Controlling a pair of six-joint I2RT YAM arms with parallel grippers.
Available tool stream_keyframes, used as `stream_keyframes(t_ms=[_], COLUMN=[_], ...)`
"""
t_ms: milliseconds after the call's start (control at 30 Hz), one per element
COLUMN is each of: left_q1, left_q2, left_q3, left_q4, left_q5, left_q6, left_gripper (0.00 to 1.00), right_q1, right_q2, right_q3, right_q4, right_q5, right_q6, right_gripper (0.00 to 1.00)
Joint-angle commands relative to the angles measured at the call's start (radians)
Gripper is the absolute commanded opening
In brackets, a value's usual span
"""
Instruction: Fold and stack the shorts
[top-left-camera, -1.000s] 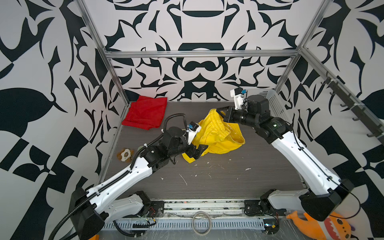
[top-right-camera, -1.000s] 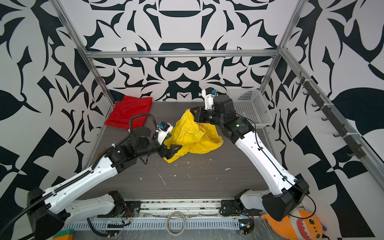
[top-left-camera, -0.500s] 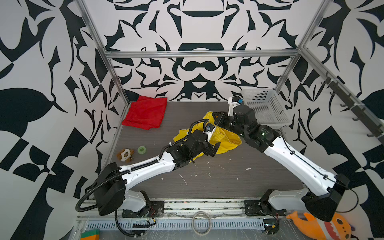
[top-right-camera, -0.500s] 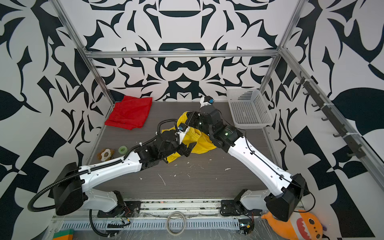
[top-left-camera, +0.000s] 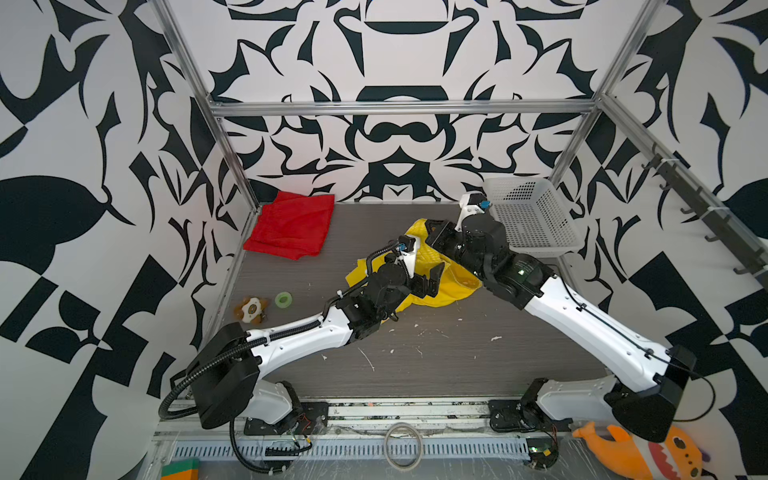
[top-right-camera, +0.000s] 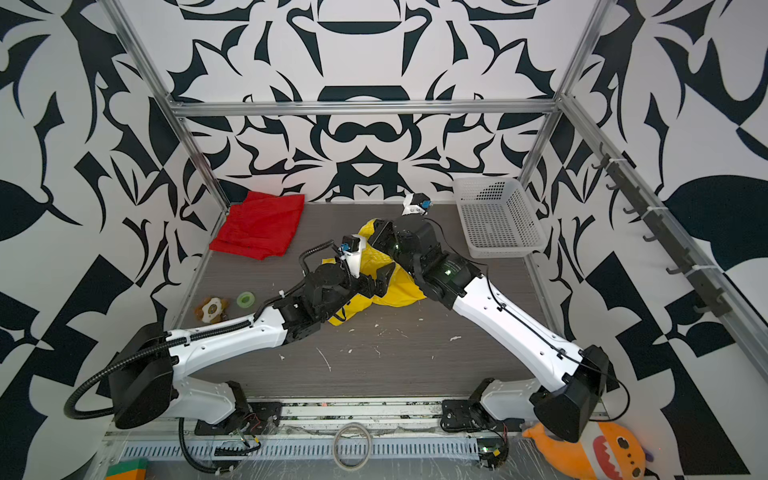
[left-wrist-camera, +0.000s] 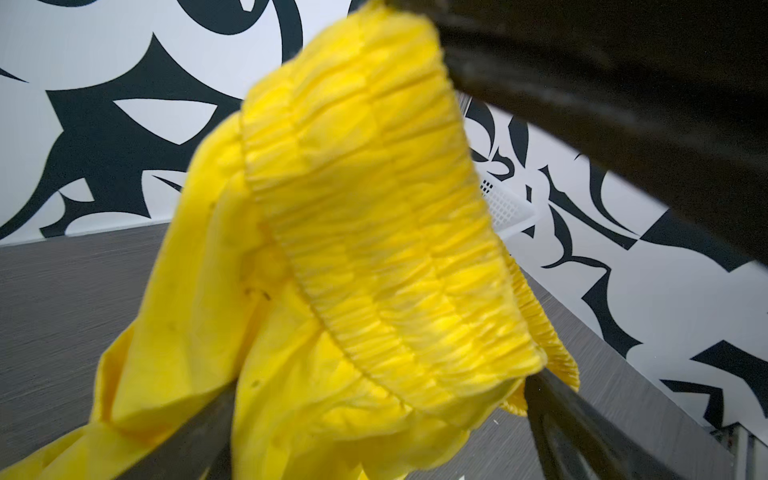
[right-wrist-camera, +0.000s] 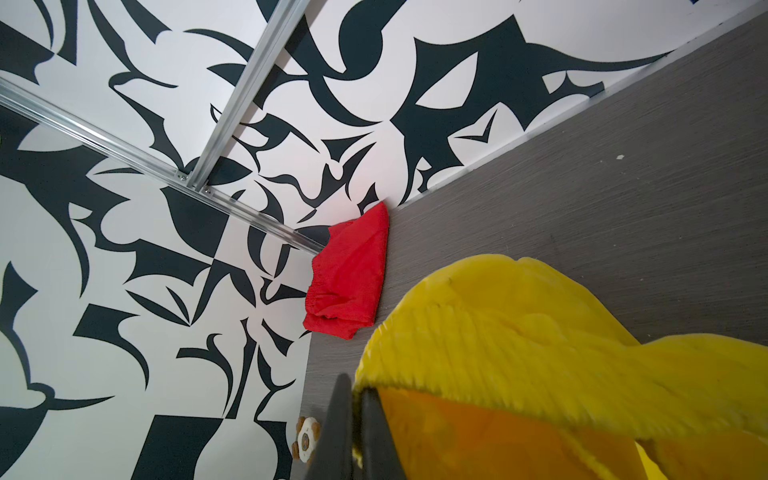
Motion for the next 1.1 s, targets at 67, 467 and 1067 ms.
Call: stream_keyframes(t_ms=[67,467,1067], left_q1=[-0.002,0.028,0.278], left_q2=[-0.026,0.033,-0.111], left_q3=[-0.029,0.016,0.085], left_q4=[0.162,0.161,-0.448], left_q5=[-0.015,-0.078,0.037], left_q6=[-0.144,-0.347,-0.337], left_gripper=[0.99,0.99,0.07], right_q1=[0.007,0.013,0.015], right_q2=[-0.017,-0.008,-0.022], right_q3=[0.019,0.019,-0.031], right_q4=[0.083,0.097,0.039], right_q5=[-0.002,-0.063,-0.086], right_q6=[0.021,0.033,-0.048], right_gripper=[0.0,0.0,0.0])
